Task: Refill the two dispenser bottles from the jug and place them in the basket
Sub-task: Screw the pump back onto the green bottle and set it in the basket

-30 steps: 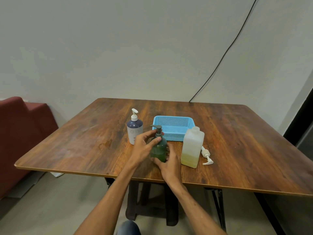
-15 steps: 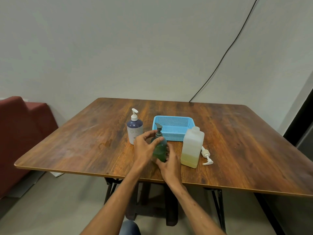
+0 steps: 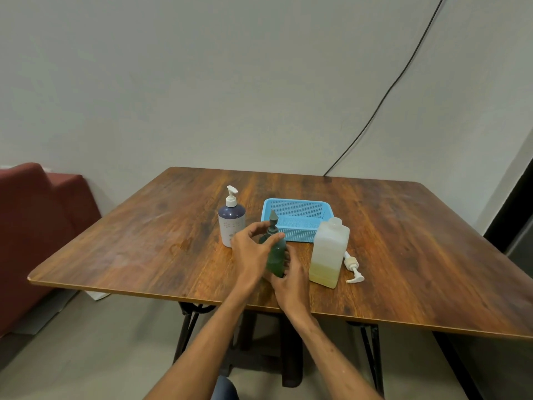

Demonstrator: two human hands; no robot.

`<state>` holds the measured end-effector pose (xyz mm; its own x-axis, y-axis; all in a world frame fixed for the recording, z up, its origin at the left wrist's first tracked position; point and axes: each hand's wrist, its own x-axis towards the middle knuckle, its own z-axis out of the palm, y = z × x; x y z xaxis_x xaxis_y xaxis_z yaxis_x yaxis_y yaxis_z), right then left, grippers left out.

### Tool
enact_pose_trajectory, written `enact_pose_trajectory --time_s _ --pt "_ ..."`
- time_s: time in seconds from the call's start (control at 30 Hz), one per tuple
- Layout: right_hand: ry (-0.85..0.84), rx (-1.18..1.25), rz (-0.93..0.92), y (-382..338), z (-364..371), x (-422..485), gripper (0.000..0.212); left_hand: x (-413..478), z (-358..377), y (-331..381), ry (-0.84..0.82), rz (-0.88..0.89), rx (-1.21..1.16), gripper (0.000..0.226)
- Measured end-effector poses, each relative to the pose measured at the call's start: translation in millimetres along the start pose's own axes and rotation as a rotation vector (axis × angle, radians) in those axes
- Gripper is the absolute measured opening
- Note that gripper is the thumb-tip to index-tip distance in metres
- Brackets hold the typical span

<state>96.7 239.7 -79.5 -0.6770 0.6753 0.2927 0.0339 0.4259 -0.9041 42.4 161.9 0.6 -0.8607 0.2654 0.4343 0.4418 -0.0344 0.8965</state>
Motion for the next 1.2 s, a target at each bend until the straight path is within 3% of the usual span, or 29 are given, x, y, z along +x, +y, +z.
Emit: enact_pose_trajectory --time_s 0.27,0.43,0.53,0.87,1.03,1.2 --pt "-0.02 -0.011 -0.002 1.3 -1.5 1.8 0.079 26.3 -27.2 -1.3 -0.431 -0.085 -0.143 0.032" --pt "-0.009 -0.007 0.002 2.2 -0.4 2.2 0.08 11.0 -14.8 -10.5 -0.17 -0.017 0.009 0.046" --pt "-0.019 -0.005 -0.002 3.1 -0.6 3.0 0.078 2.9 -5.1 -12.5 -0.045 0.01 0.063 0.041" --pt "-0.023 0.009 -0.011 1.0 -2.2 2.3 0.079 14.2 -15.0 -7.1 -0.234 0.034 0.06 0.034" --pt "-0.008 -0.019 -0.004 -0.9 -1.7 -0.2 0.08 4.7 -11.4 -7.6 -0.145 0.048 0.028 0.043" --pt "-0.014 -0.015 -0.01 -2.4 -3.6 -1.2 0.077 4.7 -9.4 -10.9 -0.118 0.046 0.02 0.035"
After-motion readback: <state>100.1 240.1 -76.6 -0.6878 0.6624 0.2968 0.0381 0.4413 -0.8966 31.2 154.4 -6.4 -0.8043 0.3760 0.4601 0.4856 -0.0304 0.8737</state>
